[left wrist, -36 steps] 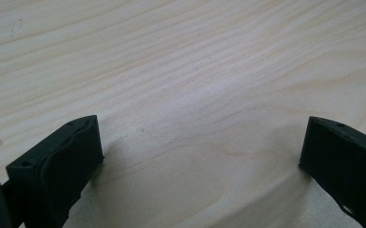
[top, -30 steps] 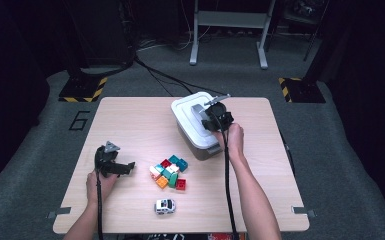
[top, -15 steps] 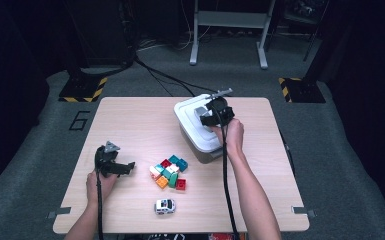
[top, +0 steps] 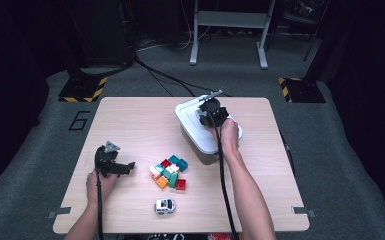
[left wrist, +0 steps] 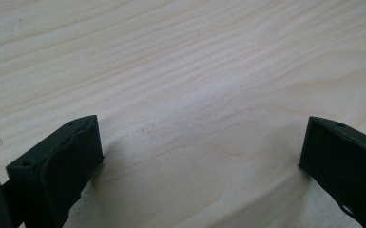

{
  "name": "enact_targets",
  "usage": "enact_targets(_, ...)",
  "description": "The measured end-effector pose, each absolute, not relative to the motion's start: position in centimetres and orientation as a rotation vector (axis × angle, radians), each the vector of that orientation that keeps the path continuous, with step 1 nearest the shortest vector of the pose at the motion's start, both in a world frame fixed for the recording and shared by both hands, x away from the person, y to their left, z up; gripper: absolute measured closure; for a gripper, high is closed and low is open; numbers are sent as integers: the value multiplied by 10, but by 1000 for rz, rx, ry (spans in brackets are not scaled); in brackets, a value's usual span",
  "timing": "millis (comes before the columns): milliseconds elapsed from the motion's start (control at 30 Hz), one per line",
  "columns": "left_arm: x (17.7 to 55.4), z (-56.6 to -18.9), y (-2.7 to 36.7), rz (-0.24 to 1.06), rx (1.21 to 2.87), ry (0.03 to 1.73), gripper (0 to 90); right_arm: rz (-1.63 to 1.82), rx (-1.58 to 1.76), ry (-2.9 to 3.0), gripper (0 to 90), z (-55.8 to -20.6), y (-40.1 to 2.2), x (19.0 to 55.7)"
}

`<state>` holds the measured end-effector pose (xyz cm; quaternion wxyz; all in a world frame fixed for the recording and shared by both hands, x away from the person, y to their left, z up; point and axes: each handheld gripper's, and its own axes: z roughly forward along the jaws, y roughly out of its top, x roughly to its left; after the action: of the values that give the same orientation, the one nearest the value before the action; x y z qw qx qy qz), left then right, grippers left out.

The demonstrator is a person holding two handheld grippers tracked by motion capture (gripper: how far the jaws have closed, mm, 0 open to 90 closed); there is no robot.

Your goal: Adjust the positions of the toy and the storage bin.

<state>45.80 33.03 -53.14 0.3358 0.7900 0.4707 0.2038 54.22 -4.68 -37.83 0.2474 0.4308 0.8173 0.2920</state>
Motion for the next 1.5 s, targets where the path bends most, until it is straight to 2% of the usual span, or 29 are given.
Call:
enact_targets(433,458,-531,330,526,2065,1229,2,838,1180,2269,670,-378,-73,517)
enact_targets(1500,458,-531,330,529,2062,1228,3,907,1101,2378,672,-379,-102,476)
